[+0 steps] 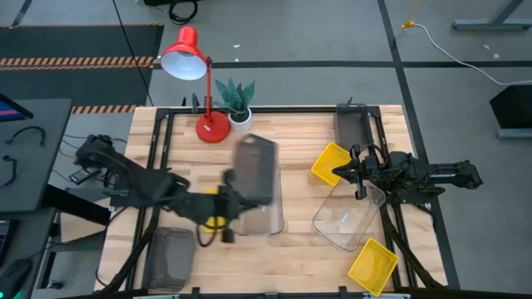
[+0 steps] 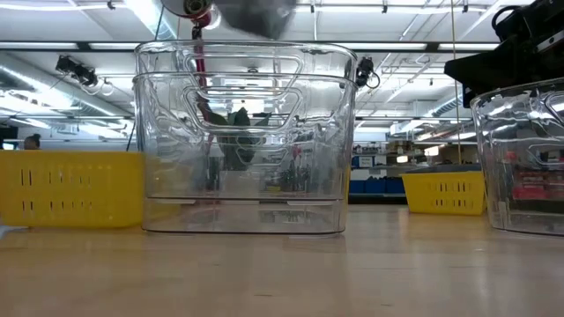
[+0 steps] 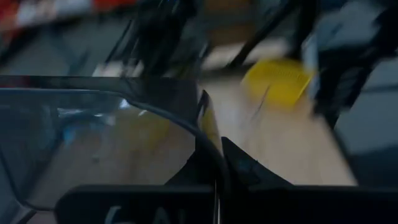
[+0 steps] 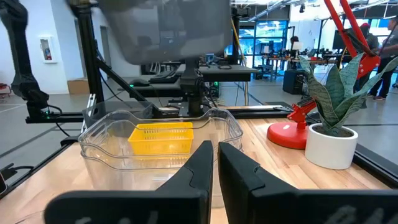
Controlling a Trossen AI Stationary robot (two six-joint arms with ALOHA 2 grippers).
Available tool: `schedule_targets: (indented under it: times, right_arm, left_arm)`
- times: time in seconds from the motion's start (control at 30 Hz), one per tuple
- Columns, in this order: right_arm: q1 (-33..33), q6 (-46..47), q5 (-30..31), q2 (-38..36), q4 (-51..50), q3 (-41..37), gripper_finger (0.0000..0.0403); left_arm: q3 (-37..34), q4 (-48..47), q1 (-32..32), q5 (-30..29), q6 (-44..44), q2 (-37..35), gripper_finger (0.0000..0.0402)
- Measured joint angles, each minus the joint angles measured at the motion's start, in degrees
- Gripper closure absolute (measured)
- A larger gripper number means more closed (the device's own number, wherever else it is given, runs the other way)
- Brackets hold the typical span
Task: Stack baskets by color
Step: Move the middle left black bin to the middle right of the table
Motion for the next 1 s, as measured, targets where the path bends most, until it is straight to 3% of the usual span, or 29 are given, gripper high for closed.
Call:
schedule_targets:
  times: [0.2, 0.4, 0.7, 1.0]
  right_arm:
    - [-0.01, 0.00, 0.00, 0.00, 0.00, 0.00, 0.0373]
    - [0.00, 0.00, 0.00, 0.01, 0.00, 0.00, 0.0373]
    - [0.00, 0.00, 0.00, 0.00, 0.00, 0.00, 0.0373]
    - [0.00, 0.00, 0.00, 0.01, 0.00, -0.01, 0.0373]
  left_arm:
    - [-0.10, 25.33, 6.26, 12.44, 7.75, 13.23, 0.0395]
    - [-0.23, 36.73, 10.44, 13.99, 7.66, 24.55, 0.0395]
    - [-0.18, 36.36, 12.10, 15.72, -3.78, 30.35, 0.0395]
    - [-0.23, 25.09, 12.08, 14.76, -13.73, 30.72, 0.0395]
